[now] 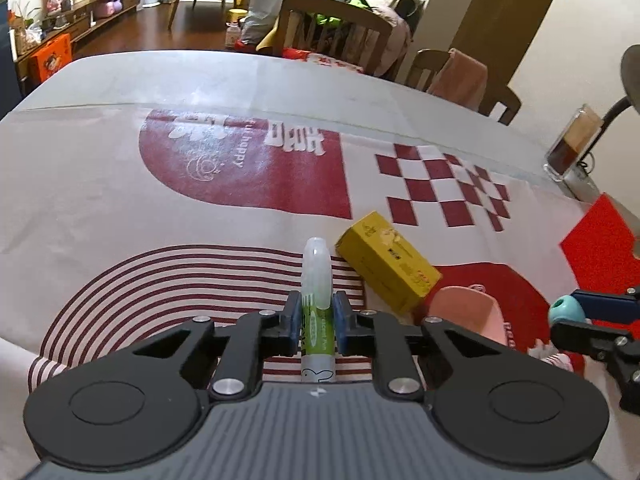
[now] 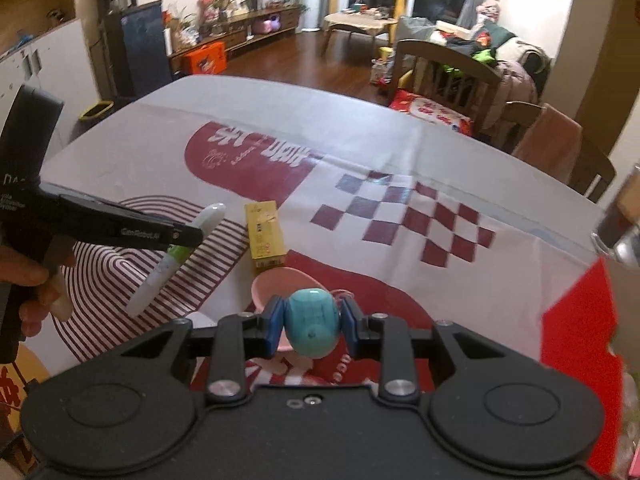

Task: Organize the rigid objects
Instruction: 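Carry the marker with left tool while right tool carries the teal ball to the box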

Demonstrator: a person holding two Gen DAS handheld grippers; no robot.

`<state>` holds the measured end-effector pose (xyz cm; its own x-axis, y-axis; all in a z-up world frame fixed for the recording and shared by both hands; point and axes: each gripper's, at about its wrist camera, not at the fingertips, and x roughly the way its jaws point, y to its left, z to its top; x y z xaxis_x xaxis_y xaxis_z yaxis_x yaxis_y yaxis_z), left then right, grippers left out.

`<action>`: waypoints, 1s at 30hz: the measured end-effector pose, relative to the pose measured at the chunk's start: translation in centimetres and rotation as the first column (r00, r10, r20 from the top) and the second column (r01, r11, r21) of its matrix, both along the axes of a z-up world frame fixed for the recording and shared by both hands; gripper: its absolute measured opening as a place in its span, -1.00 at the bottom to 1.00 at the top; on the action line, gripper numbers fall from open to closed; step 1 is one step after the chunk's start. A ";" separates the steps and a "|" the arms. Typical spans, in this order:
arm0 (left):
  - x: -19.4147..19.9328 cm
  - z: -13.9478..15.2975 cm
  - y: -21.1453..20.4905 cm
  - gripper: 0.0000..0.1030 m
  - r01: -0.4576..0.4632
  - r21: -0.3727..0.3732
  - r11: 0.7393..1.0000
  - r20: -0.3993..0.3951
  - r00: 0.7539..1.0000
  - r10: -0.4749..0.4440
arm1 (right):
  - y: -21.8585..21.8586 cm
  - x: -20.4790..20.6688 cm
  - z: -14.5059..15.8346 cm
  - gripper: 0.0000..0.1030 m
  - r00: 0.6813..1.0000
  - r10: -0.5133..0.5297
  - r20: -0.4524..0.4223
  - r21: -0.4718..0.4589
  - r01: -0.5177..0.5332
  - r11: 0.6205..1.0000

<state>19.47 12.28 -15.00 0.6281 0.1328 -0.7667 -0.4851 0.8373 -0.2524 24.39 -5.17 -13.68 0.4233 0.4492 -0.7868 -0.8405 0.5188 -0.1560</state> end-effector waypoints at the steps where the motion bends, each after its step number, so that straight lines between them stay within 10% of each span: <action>1: -0.2 0.3 -0.1 -0.68 0.007 -0.006 1.000 0.007 1.000 -0.007 | -0.5 -0.1 0.5 -0.43 1.000 -0.013 0.003 0.008 0.013 1.000; 22: 1.8 11.0 -9.7 -0.77 0.267 0.108 0.958 0.275 0.918 -0.287 | -13.3 3.2 7.5 -0.43 0.954 -0.288 0.084 0.142 0.275 0.951; 30: 3.8 9.4 -8.3 -0.77 0.219 0.055 0.974 0.178 0.958 -0.225 | -16.5 4.5 7.8 -0.43 0.947 -0.314 0.069 0.164 0.299 0.940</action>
<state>23.29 3.96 -5.64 0.7733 -0.0016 -0.6341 -0.2345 0.9283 -0.2884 28.91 -21.65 -5.84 0.6271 0.3950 -0.6714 -0.6224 0.7723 -0.1270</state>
